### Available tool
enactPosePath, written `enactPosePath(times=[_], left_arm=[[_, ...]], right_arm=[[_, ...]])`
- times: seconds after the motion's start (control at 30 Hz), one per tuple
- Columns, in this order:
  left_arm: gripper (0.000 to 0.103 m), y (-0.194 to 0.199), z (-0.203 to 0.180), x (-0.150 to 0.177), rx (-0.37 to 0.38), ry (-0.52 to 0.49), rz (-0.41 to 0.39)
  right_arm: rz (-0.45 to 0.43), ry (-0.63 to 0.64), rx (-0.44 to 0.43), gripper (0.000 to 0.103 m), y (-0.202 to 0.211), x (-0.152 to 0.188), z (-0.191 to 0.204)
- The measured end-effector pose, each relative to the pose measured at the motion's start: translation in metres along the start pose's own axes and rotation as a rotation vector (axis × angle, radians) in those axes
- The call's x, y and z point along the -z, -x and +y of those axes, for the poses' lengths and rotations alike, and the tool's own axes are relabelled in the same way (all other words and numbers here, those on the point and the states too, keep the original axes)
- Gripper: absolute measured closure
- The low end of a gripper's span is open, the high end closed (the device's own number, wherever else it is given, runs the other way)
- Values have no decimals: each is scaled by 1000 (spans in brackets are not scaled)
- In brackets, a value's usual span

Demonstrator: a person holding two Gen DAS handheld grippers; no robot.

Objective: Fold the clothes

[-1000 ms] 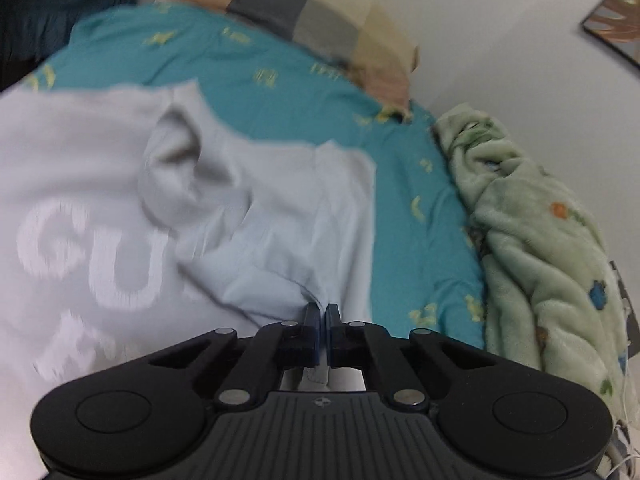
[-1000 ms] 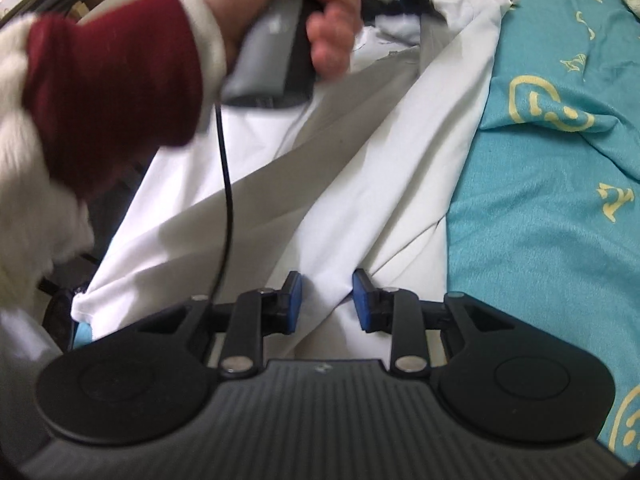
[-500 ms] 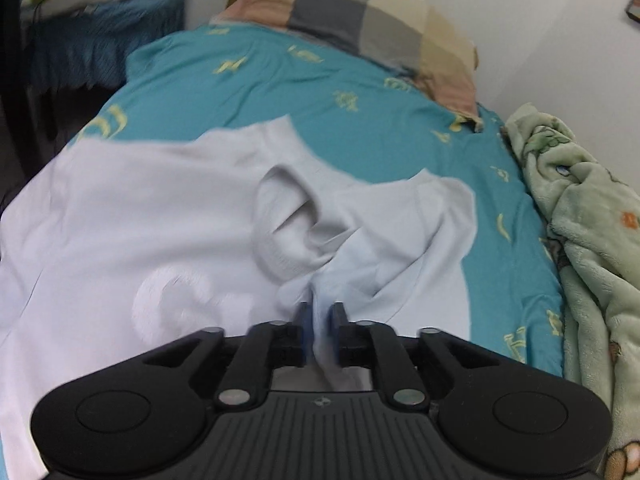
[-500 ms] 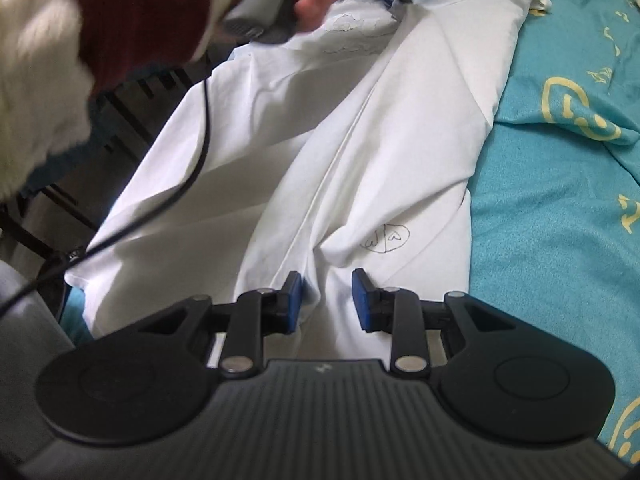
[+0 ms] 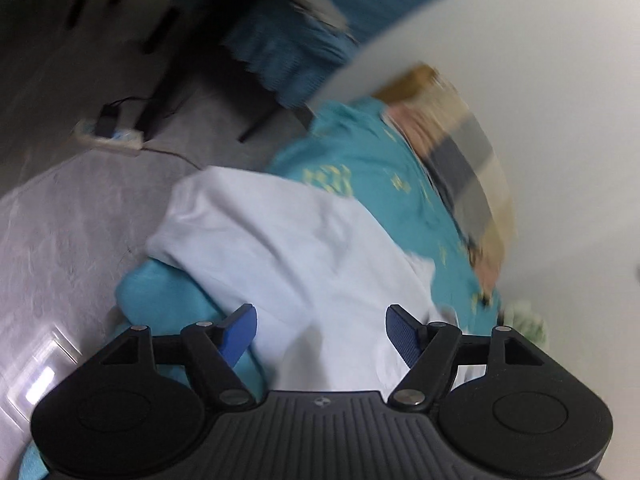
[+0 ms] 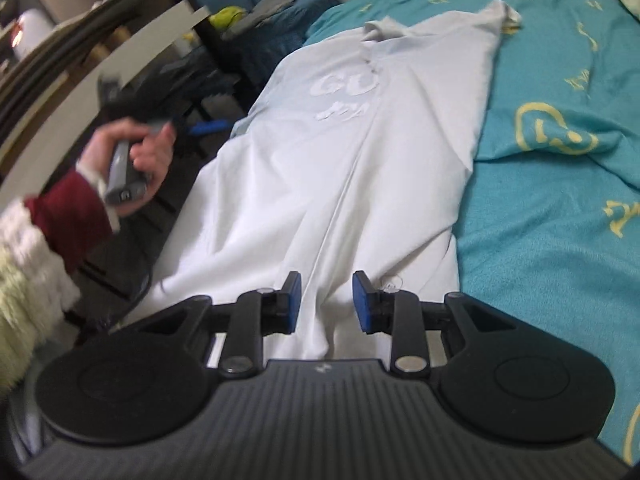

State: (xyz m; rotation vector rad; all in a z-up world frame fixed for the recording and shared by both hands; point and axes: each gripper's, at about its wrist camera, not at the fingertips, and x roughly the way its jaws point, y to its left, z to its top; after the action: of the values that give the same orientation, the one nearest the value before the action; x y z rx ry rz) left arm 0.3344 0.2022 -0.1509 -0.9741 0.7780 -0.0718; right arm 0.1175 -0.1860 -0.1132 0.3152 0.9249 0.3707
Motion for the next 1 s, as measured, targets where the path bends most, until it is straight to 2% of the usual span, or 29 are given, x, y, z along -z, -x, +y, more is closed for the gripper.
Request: enactPosePath(times=[0.1, 0.27, 0.43, 0.5, 0.53, 0.57, 0.6, 0.67, 0.73, 0.83, 1.0], left_arm=[[31, -17, 22, -18, -4, 77, 20], [32, -32, 64, -24, -34, 154, 26], [32, -48, 96, -31, -20, 253, 38], [37, -55, 103, -34, -10, 256, 39], [43, -58, 106, -35, -8, 256, 32], [55, -62, 109, -36, -6, 256, 25], [65, -65, 110, -37, 11, 249, 19], [94, -67, 109, -40, 33, 236, -4], [96, -65, 100, -43, 16, 196, -19], [99, -51, 79, -48, -30, 57, -69], [101, -8, 38, -55, -61, -113, -218]], right_arm=[[7, -28, 12, 71, -7, -3, 1], [56, -59, 36, 71, -26, 0, 0], [69, -73, 31, 71, -37, -2, -1], [67, -80, 26, 71, -39, -3, -2], [65, -84, 24, 71, -40, -4, -2], [65, -91, 21, 71, -40, -5, -3], [63, -97, 20, 71, -40, -5, -3], [57, -95, 20, 72, -41, -5, -3], [55, -99, 23, 72, -41, -6, -3], [51, -109, 27, 72, -40, -8, -2], [35, -93, 34, 71, -35, -12, 4]])
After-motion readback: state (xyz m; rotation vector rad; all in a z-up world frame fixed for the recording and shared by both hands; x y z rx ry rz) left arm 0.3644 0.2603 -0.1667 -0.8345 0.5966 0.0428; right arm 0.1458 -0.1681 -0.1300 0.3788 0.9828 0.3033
